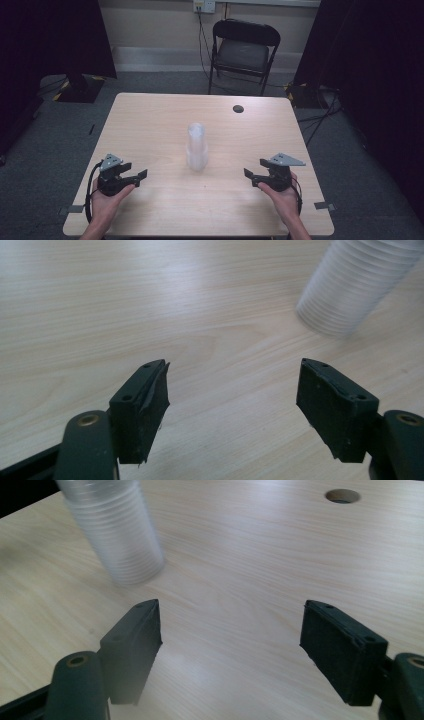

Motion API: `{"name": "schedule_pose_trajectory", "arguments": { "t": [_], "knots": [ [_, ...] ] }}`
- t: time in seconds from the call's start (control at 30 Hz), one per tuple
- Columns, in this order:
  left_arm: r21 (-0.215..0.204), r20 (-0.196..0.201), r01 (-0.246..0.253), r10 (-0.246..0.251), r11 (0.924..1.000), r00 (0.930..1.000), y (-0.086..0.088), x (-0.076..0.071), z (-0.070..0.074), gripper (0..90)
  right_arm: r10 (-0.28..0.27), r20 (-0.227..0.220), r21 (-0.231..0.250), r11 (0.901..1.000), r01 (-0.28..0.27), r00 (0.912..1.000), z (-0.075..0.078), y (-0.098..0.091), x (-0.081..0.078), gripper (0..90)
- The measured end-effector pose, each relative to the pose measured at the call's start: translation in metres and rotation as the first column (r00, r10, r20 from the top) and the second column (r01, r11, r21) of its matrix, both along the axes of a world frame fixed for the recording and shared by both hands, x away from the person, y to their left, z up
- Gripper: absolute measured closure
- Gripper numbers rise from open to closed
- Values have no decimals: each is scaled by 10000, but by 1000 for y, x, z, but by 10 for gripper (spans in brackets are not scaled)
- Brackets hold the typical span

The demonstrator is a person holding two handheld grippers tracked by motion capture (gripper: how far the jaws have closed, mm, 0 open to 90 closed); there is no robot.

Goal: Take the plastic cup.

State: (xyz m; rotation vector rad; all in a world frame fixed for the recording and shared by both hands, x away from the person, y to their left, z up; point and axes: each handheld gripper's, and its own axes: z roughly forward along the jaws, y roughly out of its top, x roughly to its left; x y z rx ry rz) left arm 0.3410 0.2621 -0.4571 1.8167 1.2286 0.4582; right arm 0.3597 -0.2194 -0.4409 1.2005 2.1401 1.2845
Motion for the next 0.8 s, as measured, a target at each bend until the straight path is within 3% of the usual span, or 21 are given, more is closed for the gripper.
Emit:
{"name": "schedule_pose_trajectory", "arguments": {
  "t": [0.13,0.47,0.63,0.8],
  "knots": [
    [279,-32,297,-296,9992,9996,-5,2,0,292,493,69,82,9987,-494,9988,4,19,6,256],
    [186,-62,338,-337,9993,9994,-6,2,1,279,1190,530,442,9916,-1214,9915,22,53,21,263],
    [383,-70,426,-423,9984,9991,-8,2,0,279,1648,682,296,9855,-1671,9840,30,71,25,244],
    [301,-3,346,-346,9989,9994,-8,2,0,280,1929,790,341,9800,-1960,9780,39,85,33,220]
  ]
}}
